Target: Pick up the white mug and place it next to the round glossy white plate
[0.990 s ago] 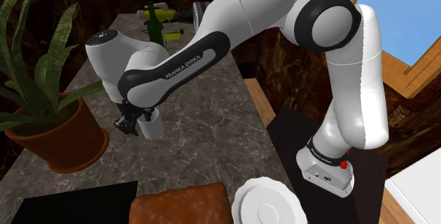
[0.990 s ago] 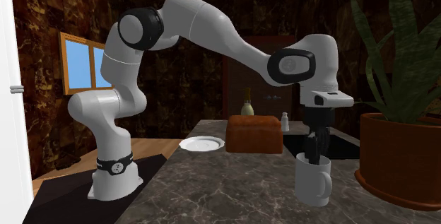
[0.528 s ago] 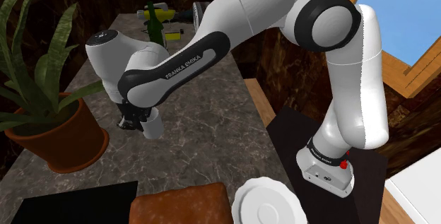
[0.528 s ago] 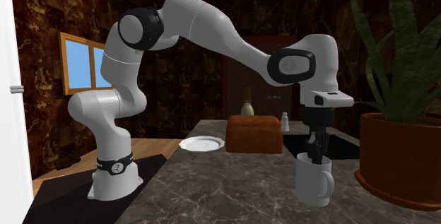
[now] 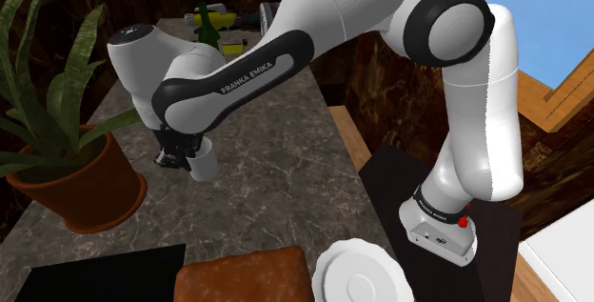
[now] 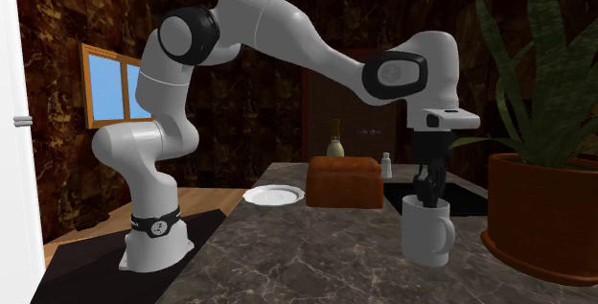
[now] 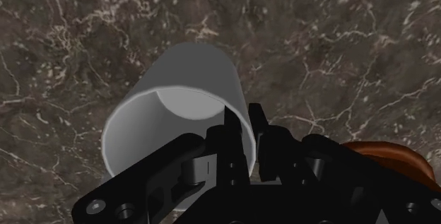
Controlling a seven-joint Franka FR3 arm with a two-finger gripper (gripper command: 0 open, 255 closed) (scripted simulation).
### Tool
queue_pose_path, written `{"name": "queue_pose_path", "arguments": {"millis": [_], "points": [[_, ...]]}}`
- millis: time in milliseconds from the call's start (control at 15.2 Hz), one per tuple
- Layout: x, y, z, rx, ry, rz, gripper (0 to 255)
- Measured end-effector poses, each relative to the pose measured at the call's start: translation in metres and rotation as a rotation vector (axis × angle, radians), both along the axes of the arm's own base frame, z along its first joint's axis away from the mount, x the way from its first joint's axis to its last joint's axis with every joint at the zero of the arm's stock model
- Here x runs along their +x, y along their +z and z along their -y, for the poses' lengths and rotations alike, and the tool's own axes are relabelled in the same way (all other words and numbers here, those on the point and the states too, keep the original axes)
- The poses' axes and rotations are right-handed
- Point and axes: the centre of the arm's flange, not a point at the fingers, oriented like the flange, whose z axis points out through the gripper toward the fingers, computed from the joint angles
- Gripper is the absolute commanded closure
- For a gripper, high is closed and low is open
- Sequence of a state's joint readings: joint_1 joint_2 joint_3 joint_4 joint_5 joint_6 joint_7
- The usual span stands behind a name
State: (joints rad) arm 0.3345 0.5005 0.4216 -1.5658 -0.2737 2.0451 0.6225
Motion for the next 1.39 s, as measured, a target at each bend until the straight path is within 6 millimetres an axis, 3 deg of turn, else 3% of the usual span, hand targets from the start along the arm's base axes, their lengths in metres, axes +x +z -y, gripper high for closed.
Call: {"name": "queue_pose_path", "arguments": {"millis": [1386], "points": [[0.000,0.110,-0.002,0.000,0.000,0.000,255]]}}
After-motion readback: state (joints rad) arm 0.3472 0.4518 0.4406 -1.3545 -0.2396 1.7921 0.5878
